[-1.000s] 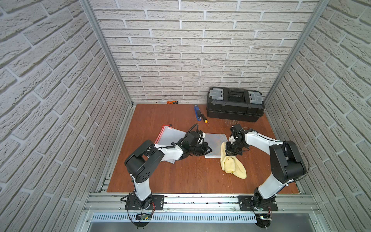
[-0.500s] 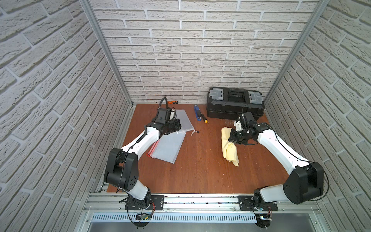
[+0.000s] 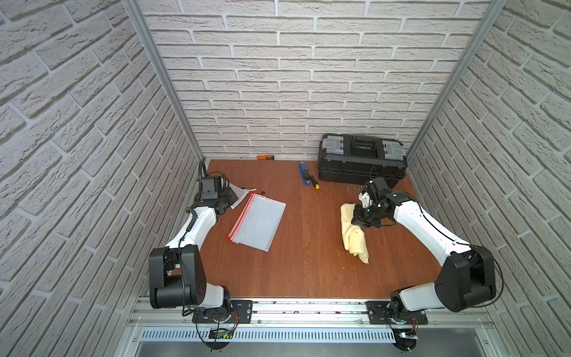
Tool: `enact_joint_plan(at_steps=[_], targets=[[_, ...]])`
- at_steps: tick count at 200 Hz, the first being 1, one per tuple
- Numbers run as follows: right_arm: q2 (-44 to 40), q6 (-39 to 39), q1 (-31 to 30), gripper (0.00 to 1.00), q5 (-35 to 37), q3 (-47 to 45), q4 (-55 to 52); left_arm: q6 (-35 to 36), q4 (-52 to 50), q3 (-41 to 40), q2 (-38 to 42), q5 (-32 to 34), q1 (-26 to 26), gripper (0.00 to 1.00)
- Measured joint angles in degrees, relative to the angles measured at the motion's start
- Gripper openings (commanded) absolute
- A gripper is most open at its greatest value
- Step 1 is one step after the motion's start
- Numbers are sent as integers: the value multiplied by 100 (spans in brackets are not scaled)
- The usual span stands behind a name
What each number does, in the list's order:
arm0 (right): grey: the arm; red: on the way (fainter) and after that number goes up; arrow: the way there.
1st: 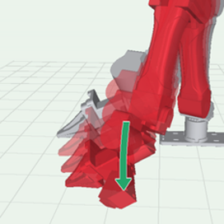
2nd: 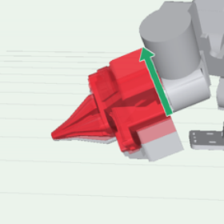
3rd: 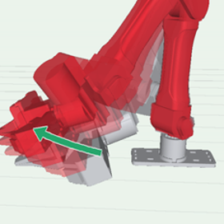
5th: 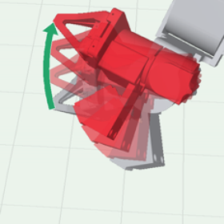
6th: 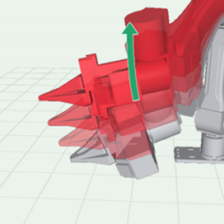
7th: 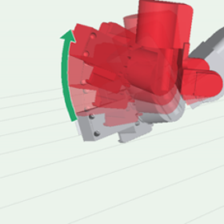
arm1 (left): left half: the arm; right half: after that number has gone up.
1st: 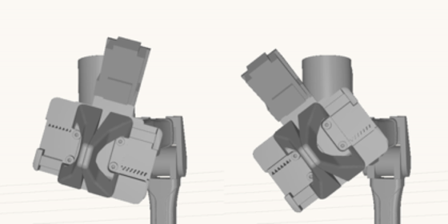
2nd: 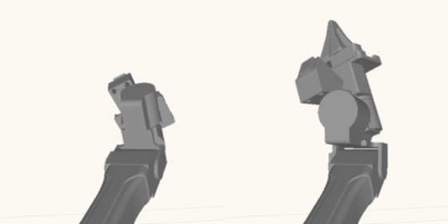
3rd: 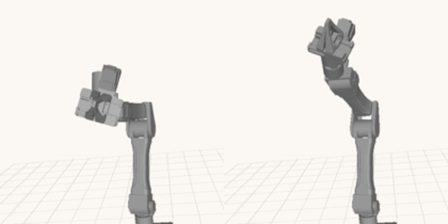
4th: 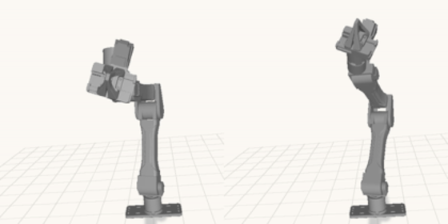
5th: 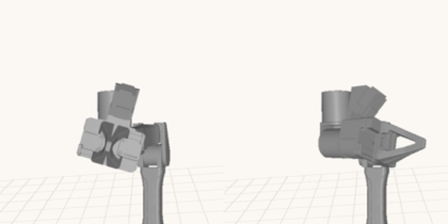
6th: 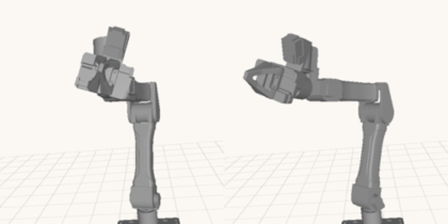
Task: Wipe the document bag
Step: Place the document bag at the center of the board.
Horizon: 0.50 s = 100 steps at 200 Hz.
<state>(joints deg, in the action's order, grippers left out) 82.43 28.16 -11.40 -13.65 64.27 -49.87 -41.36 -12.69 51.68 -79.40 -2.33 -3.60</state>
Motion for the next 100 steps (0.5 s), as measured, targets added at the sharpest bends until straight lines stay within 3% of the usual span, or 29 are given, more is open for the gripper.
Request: enact_joint_plan(at_steps=[34, 49, 57, 78, 100], targets=[[42, -7, 0, 2, -94, -96, 24, -223, -109, -979, 975, 608, -181, 0], [96, -11, -2, 2, -131, -107, 42, -243, -208, -1093, 1132, 680, -350, 16], [129, -11, -2, 2, -146, -107, 46, -254, -219, -1082, 1099, 706, -409, 30], [173, -9, -9, 2, -170, -107, 92, -286, -361, -1047, 940, 787, -431, 96], [173, -9, -15, 2, -195, -114, 131, -361, -804, -986, 964, 1189, -426, 98]])
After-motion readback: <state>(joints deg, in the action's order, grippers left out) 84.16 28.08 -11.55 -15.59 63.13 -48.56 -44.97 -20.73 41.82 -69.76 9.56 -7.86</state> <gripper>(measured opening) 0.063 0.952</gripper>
